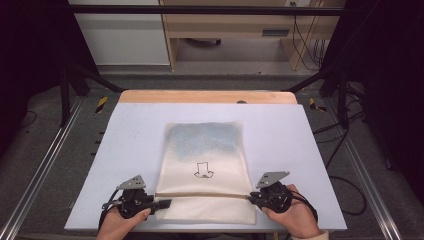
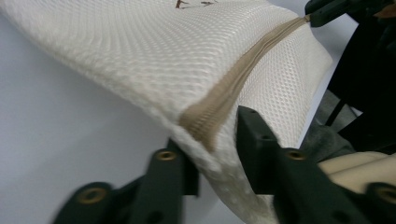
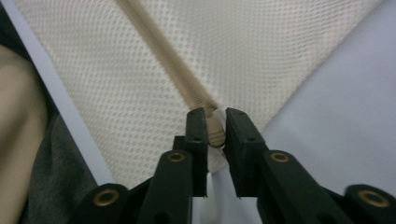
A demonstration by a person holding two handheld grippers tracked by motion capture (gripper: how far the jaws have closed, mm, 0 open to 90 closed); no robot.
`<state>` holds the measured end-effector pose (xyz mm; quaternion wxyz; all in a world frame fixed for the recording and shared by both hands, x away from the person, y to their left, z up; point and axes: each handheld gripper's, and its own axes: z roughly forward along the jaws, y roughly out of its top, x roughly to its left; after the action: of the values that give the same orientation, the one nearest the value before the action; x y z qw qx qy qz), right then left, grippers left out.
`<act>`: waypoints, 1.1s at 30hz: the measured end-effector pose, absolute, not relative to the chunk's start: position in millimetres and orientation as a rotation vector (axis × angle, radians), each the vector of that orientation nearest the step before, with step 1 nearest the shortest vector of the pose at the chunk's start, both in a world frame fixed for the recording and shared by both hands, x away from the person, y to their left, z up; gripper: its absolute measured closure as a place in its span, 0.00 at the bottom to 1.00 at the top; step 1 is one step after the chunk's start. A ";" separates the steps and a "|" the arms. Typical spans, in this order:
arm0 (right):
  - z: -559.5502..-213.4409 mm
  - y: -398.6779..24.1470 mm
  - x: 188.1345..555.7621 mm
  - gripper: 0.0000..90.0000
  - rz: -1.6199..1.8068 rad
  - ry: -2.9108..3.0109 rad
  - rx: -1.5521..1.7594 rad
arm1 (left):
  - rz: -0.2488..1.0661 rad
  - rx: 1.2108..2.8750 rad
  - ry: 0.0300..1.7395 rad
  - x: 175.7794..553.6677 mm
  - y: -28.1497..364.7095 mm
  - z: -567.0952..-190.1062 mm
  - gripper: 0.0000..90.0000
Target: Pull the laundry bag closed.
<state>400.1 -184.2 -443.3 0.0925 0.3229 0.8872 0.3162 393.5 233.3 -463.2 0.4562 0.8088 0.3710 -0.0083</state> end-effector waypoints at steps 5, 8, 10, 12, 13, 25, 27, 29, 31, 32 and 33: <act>-434.5 -186.4 402.8 0.40 0.998 2.517 1.019 | 0.062 1.965 0.950 391.3 242.1 -454.0 0.33; -431.1 -184.7 402.9 0.36 1.000 2.495 1.014 | 0.086 1.937 0.979 390.7 248.5 -450.9 0.23; -429.2 -182.9 403.3 0.29 1.005 2.481 1.021 | 0.104 1.933 0.990 390.5 252.3 -447.1 0.17; -425.8 -181.7 405.3 0.20 1.017 2.465 1.054 | 0.146 1.943 0.985 391.0 255.4 -441.4 0.14; -423.0 -181.5 406.9 0.19 1.022 2.456 1.064 | 0.167 1.949 0.986 391.4 256.7 -438.2 0.12; -378.7 -187.4 432.2 0.10 1.049 2.326 1.147 | 0.248 2.036 0.987 418.0 262.5 -402.6 0.08; -374.1 -187.4 437.2 0.10 1.043 2.309 1.165 | 0.279 2.054 0.991 423.0 261.0 -395.8 0.08; -370.3 -187.6 442.4 0.10 1.030 2.313 1.161 | 0.283 2.067 0.983 427.0 258.9 -389.4 0.08; -367.2 -187.4 446.9 0.09 1.029 2.313 1.164 | 0.293 2.102 0.965 431.0 257.2 -385.0 0.08; -365.7 -186.7 448.6 0.09 1.028 2.315 1.154 | 0.302 2.120 0.958 432.5 256.0 -383.5 0.08; -364.6 -186.0 450.0 0.09 1.026 2.319 1.148 | 0.310 2.131 0.956 433.8 255.3 -382.4 0.08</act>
<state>450.0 -186.0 -364.6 0.1784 0.4057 0.8198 0.3627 433.8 255.3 -382.4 0.3828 0.8356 0.3747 0.1215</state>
